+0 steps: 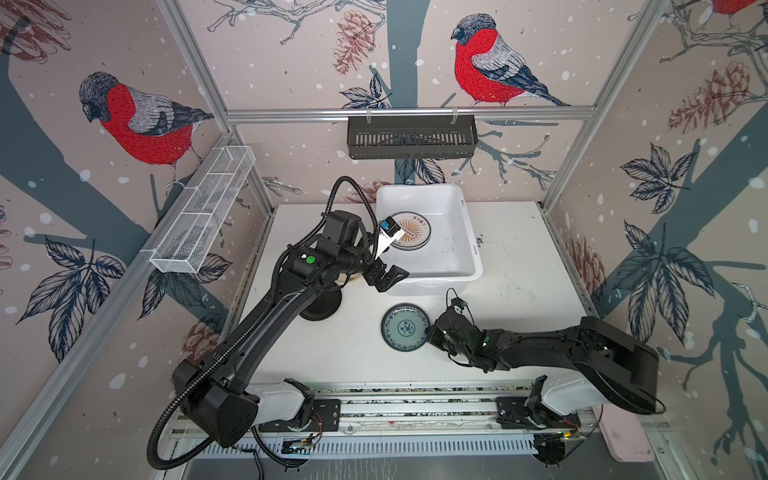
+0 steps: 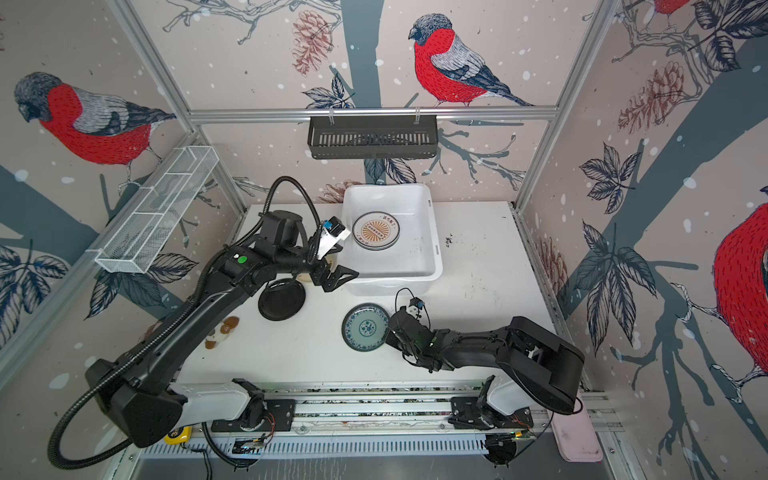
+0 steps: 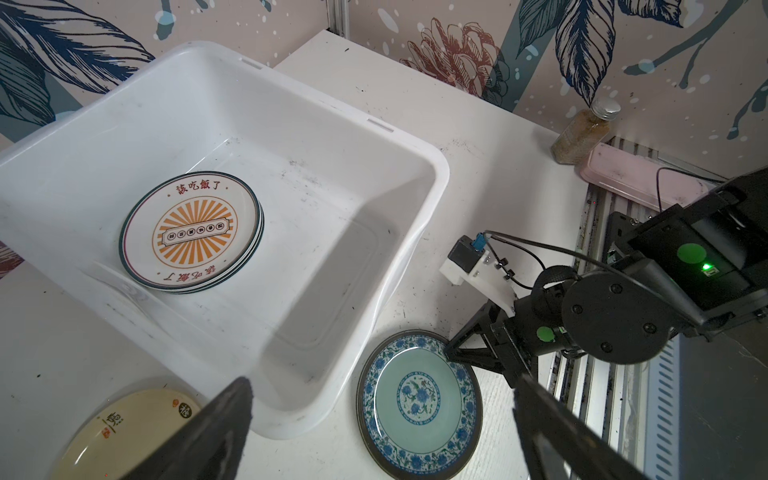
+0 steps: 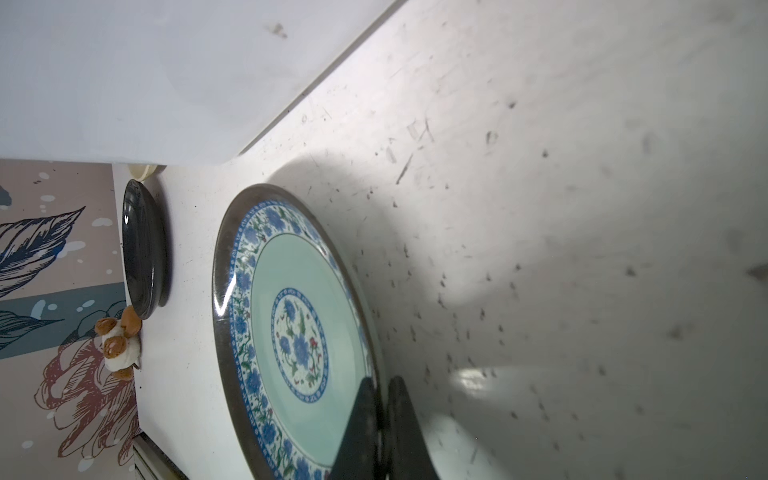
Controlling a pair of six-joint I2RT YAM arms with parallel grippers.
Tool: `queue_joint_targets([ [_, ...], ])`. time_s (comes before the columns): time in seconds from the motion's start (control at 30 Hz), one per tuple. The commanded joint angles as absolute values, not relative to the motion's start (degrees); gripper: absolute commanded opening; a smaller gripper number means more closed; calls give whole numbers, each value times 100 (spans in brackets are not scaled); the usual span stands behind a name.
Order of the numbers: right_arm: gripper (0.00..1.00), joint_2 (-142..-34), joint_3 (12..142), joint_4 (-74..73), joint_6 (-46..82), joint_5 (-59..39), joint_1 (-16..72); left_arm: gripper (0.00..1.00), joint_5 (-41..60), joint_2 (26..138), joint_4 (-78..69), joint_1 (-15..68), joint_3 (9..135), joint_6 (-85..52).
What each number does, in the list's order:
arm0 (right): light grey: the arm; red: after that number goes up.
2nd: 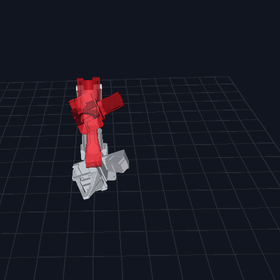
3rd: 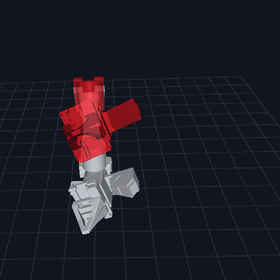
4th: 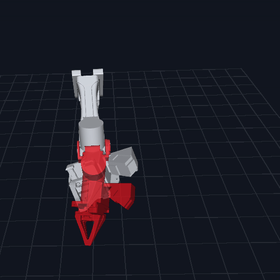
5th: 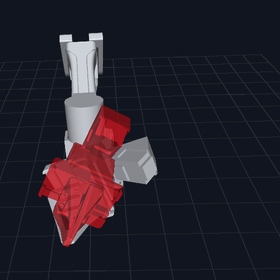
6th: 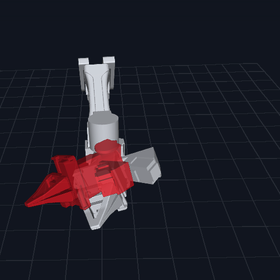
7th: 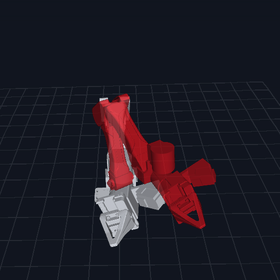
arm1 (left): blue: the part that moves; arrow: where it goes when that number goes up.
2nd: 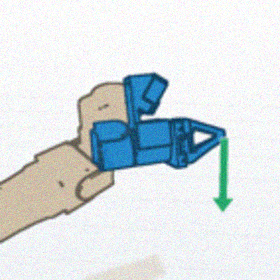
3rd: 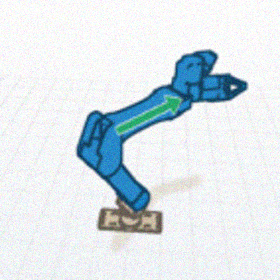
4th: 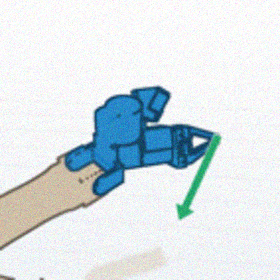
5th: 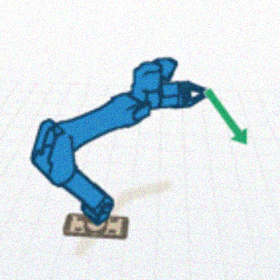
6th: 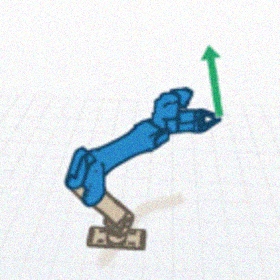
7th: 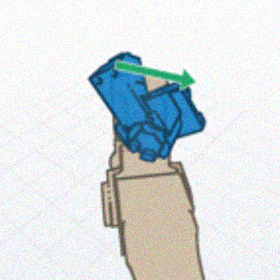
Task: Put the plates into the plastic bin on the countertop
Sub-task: 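Grip the blue-floral plate's edge with the right gripper and tilt it upright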
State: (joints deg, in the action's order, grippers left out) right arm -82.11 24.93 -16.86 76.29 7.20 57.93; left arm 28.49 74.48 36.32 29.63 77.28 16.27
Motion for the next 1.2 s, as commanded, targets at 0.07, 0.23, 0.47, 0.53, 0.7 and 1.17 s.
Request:
queue_joint_targets([
  [0.07, 3, -7878, 2267, -1632, 7530, 528, 5726, 97, 2976, 7516, 3585, 2904, 7905, 1521],
  [0.23, 3, -7364, 2132, -1430, 7440, 407, 5671, 97, 2887, 7606, 3612, 2869, 8106, 1482],
  [0.47, 2, -6409, 1928, -894, 7304, 195, 5525, 97, 2899, 7682, 3615, 2799, 8214, 1394],
  [0.53, 2, -6163, 1887, -661, 7256, 160, 5464, 97, 2921, 7695, 3612, 2775, 8213, 1381],
  [0.7, 2, -5634, 1863, -51, 7081, 90, 5326, 97, 2971, 7717, 3610, 2725, 8250, 1345],
  [1.17, 2, -5100, 2266, 946, 6693, -123, 5271, 97, 2998, 7787, 3585, 2588, 8319, 1275],
])
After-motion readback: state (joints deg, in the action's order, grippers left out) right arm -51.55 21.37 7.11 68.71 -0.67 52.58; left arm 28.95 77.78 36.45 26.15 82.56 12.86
